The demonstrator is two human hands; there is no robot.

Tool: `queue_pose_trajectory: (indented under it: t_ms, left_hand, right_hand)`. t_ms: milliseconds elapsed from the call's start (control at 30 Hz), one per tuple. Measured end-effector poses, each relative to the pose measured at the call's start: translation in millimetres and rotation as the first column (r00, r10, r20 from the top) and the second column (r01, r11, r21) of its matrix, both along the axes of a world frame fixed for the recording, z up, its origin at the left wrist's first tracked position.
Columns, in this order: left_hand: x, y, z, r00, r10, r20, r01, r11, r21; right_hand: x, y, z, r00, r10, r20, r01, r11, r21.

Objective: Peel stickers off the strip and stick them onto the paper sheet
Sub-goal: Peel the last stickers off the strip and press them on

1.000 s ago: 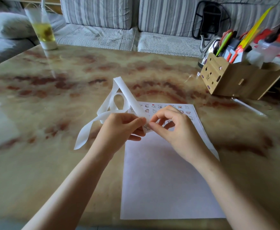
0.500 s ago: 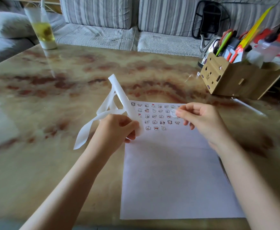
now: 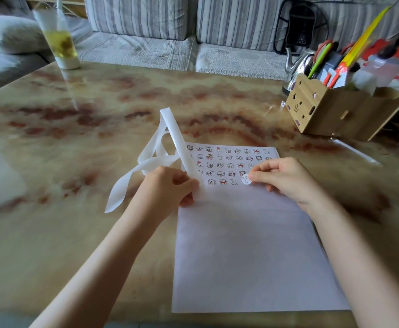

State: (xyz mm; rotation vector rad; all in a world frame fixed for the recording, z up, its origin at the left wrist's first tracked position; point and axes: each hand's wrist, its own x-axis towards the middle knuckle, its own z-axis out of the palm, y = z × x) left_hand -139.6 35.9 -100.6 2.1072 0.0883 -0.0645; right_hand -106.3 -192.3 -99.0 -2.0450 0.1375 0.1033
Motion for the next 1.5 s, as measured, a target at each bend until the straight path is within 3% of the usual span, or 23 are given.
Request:
queue_pose_trajectory:
  t_ms: [1500]
  left_hand:
    - [-1, -1, 1, 1.000, 0.006, -0.019, -0.006, 1.000, 0.019]
  right_hand:
    - [4, 4, -16, 0.994, 0.017, 0.106, -0.002, 0.990, -0.140]
